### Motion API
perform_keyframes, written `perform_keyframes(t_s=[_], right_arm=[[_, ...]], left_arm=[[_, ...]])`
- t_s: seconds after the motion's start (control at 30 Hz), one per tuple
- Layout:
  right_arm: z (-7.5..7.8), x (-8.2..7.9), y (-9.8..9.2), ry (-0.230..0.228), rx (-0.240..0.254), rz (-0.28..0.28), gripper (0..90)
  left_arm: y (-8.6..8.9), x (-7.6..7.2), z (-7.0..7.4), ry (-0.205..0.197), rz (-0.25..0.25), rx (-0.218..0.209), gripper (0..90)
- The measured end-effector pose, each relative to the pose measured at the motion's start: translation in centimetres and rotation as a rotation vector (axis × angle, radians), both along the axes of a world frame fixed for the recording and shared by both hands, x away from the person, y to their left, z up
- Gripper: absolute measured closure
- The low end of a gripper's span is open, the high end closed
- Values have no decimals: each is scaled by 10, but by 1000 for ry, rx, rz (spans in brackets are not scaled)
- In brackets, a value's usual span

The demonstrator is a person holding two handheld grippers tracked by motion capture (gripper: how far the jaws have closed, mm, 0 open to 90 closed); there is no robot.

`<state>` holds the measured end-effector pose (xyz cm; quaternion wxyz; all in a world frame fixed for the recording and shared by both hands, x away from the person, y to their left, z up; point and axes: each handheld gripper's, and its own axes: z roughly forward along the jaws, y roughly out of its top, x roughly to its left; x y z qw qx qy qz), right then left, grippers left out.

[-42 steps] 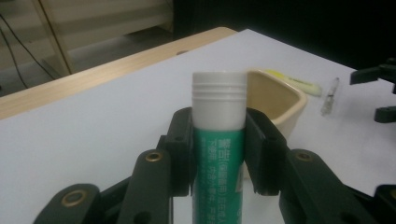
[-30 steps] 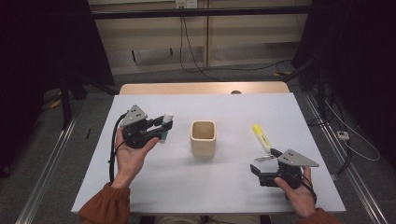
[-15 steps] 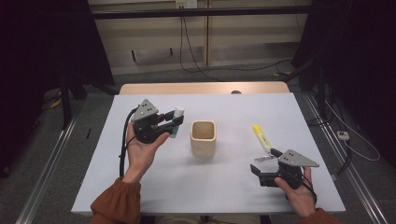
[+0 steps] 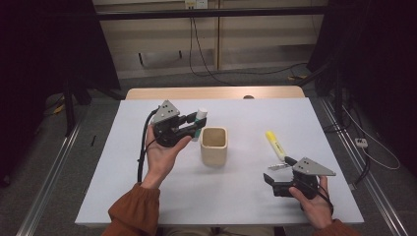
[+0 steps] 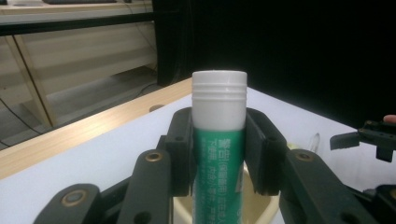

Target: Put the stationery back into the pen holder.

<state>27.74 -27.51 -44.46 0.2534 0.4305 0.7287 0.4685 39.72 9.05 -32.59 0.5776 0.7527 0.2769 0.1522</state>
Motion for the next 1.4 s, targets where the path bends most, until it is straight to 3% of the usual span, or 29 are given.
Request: perform_keyframes(t_s=[0.6,0.97,1.4], right_arm=[[0,0,0,1,1,-1,32],[0,0,0,1,1,1,31],[0,0,0,1,0,3,31]], left_arm=[[-27,13,-16,-4,-22,-49,659],[-33,22,-32,32,-16,-75,659],[-33,25,-50,56,-3,-56,658]])
